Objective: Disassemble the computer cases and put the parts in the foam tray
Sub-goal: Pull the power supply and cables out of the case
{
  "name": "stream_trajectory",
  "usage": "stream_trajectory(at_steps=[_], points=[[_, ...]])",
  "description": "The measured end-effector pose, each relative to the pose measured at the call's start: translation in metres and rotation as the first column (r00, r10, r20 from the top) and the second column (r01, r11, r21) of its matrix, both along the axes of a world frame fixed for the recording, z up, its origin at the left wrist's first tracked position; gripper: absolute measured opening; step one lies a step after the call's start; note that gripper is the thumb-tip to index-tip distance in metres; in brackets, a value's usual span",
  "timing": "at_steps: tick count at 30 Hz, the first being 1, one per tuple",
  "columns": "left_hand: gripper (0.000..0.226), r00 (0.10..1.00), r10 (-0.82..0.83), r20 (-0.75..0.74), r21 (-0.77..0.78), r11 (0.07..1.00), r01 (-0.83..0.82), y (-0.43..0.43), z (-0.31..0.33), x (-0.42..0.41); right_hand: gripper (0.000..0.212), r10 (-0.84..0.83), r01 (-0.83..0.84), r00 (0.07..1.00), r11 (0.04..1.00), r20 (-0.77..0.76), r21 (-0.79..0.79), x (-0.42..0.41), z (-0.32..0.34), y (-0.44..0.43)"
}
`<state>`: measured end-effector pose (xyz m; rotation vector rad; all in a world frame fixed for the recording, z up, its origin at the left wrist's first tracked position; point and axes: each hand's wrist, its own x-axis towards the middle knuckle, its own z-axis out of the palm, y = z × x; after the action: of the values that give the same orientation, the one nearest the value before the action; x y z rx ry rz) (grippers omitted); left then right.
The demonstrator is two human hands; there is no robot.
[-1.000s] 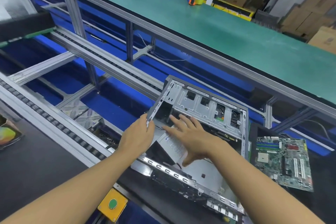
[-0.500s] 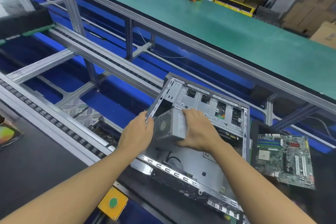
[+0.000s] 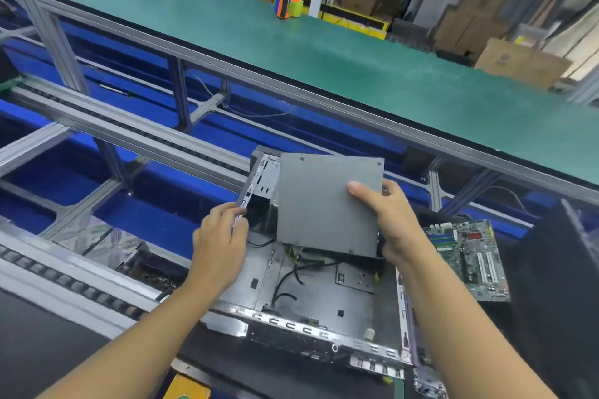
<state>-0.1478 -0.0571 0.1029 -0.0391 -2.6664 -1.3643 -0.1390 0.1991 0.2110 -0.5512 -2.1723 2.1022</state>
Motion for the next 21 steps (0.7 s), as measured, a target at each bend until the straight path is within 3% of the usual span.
stream_trajectory(at_steps=[3, 6, 8, 10, 13, 15, 17, 20, 21], points=[[0.028, 0.96, -0.187, 0.207, 0.239, 0.962, 0.136, 0.021, 0.025, -0.015, 0.072, -0.087, 0.081, 0.996, 0.978, -0.022, -0.194, 0.008, 0.01, 0.014], [0.034, 0.778, -0.357, 0.517, 0.468, 0.879, 0.093, 0.041, 0.043, -0.026, 0.041, -0.097, 0.071, 0.993, 0.939, -0.061, -0.335, 0.02, 0.022, 0.029], [0.04, 0.682, -0.381, 0.625, 0.403, 0.905, 0.136, 0.046, 0.05, -0.029, 0.031, -0.1, 0.055, 0.991, 0.916, -0.092, -0.398, 0.03, 0.029, 0.038], [0.043, 0.573, -0.41, 0.709, 0.374, 0.908, 0.187, 0.05, 0.049, -0.029, 0.035, -0.146, 0.073, 0.98, 0.897, -0.135, -0.436, 0.04, 0.034, 0.048], [0.056, 0.236, -0.633, 0.737, 0.643, 0.765, 0.044, 0.06, 0.047, -0.027, 0.048, -0.208, 0.109, 0.961, 0.889, -0.181, -0.444, 0.054, 0.04, 0.058], [0.058, 0.138, -0.767, 0.626, 0.777, 0.628, -0.037, 0.07, 0.049, -0.027, 0.046, -0.225, 0.125, 0.954, 0.898, -0.198, -0.422, 0.061, 0.041, 0.06], [0.054, 0.202, -0.796, 0.571, 0.813, 0.582, -0.005, 0.081, 0.052, -0.031, 0.04, -0.234, 0.12, 0.947, 0.894, -0.221, -0.432, 0.067, 0.038, 0.059], [0.039, 0.478, -0.623, 0.619, 0.689, 0.723, 0.05, 0.093, 0.053, -0.047, 0.034, -0.238, 0.11, 0.941, 0.887, -0.241, -0.448, 0.073, 0.03, 0.054], [0.033, 0.575, -0.534, 0.621, 0.628, 0.777, 0.042, 0.092, 0.052, -0.053, 0.044, -0.25, 0.121, 0.936, 0.888, -0.246, -0.444, 0.074, 0.027, 0.053]])
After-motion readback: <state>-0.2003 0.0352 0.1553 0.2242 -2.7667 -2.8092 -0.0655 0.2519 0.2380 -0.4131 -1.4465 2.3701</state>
